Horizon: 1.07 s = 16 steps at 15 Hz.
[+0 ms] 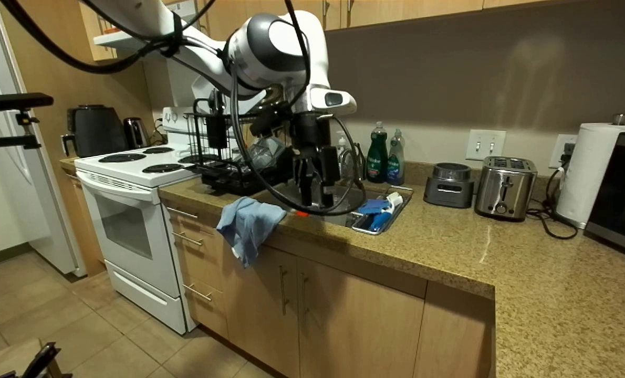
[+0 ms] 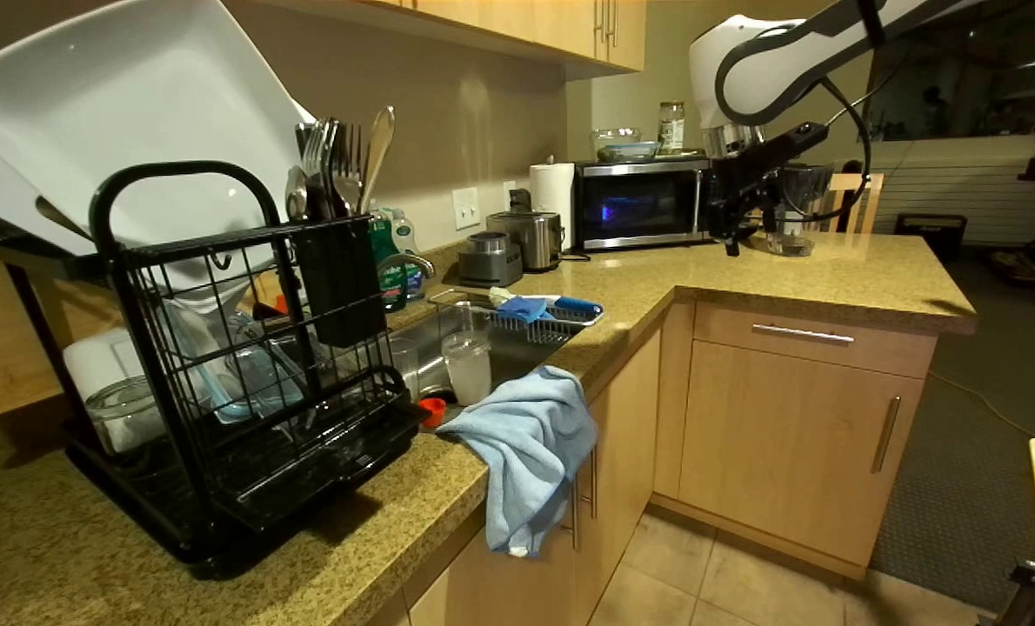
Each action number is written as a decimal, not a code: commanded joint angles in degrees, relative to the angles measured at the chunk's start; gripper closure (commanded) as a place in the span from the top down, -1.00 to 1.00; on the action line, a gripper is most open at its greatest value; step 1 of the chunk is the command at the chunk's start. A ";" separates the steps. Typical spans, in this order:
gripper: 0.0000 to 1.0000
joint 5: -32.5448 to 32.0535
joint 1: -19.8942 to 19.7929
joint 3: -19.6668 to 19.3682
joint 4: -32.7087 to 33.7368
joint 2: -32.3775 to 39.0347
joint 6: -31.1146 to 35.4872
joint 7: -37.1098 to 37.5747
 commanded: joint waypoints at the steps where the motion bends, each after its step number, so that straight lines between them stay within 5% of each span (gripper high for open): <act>1: 1.00 -1.87 -0.67 -0.93 1.90 2.43 -0.09 0.76; 16: 1.00 -1.78 -0.89 -1.60 1.41 2.83 -0.21 -0.38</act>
